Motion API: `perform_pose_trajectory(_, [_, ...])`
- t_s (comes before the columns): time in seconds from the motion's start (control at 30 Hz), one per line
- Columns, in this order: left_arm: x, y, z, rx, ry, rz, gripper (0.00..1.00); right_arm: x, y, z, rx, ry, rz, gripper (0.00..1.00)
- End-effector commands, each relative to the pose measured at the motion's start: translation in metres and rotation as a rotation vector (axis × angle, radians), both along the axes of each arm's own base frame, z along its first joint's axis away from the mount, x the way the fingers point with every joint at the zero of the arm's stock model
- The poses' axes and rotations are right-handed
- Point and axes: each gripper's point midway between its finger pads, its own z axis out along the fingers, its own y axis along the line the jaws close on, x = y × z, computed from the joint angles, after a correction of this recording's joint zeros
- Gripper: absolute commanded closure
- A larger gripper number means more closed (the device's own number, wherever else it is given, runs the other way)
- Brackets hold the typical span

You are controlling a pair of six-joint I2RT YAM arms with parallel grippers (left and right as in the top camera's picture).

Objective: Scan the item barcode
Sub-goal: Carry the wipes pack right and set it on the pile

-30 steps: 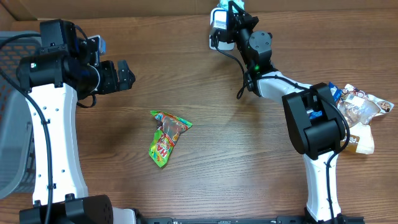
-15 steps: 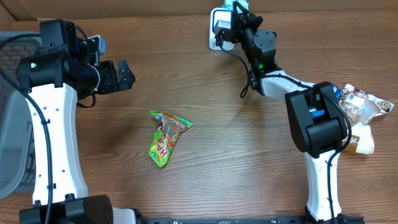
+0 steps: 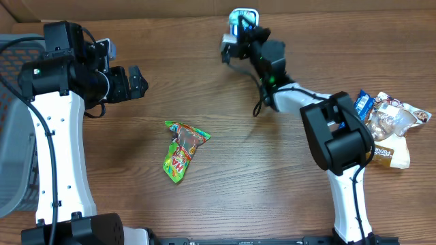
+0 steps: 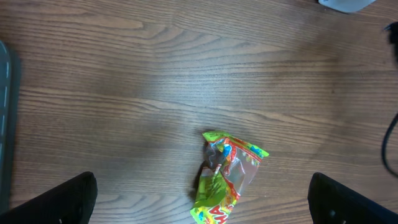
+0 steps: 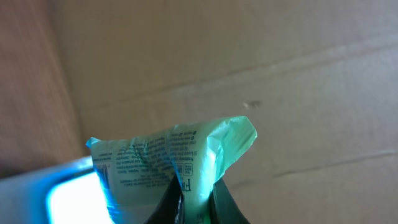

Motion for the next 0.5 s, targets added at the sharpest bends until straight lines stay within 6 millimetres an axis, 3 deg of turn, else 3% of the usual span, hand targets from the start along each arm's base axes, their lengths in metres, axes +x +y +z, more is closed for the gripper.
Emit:
perform_pose_trajectory(0.0, [-0.001, -0.003, 0.0, -0.002, -0.003, -0.027, 0.0, -0.024, 0.007, 0.091, 0.121, -0.119, -0.059, 0.96])
perform_pose_trajectory(0.1, [-0.001, -0.003, 0.0, -0.002, -0.003, -0.027, 0.0, -0.046, 0.013, 0.117, 0.223, -0.093, -0.105, 0.96])
perform_pose_trajectory(0.17, [-0.001, -0.003, 0.0, -0.002, -0.003, -0.026, 0.0, -0.062, 0.024, 0.12, 0.226, -0.024, -0.127, 0.96])
perform_pose_trajectory(0.33, [-0.001, -0.003, 0.0, -0.002, -0.003, -0.026, 0.0, -0.119, 0.056, 0.08, 0.276, 0.362, -0.163, 0.96])
perform_pose_trajectory(0.47, [-0.001, -0.003, 0.0, -0.002, -0.003, -0.027, 0.0, -0.152, 0.067, 0.061, 0.512, 0.552, -0.243, 0.96])
